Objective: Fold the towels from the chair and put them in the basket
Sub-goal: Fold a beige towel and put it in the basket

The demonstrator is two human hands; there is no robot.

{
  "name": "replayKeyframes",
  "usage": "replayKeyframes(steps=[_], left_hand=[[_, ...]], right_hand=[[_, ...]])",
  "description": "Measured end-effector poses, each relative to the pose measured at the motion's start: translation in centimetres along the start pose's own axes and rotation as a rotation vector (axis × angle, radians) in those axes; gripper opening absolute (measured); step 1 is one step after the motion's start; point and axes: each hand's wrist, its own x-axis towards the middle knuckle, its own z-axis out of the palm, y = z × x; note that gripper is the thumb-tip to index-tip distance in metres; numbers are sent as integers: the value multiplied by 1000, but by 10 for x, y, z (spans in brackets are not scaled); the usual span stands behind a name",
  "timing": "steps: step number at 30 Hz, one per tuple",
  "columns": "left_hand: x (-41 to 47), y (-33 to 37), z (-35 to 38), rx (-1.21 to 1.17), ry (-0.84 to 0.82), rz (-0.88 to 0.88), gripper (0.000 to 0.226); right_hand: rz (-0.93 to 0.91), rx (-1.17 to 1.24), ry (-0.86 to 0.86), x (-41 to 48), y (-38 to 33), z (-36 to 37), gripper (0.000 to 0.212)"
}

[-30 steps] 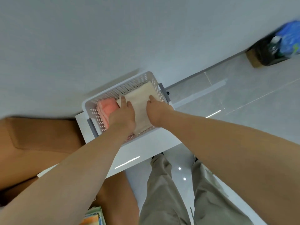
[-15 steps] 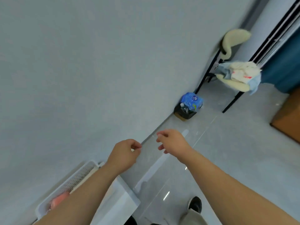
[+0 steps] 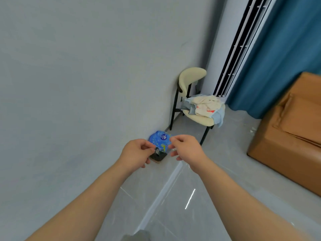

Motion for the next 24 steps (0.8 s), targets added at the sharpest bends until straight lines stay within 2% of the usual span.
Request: replayKeyframes(steps=[9,16,24], left_hand=[[217,89,141,-20,-108,21,8],[365,193,252,58,-256,32,7],[511,268,394,97,-253,-27,9]], right_hand=[[54,-3,140,190,12,-157,22],[150,-47,231,311,-2,-289,24],[146,-37,187,478,24,-437,17]])
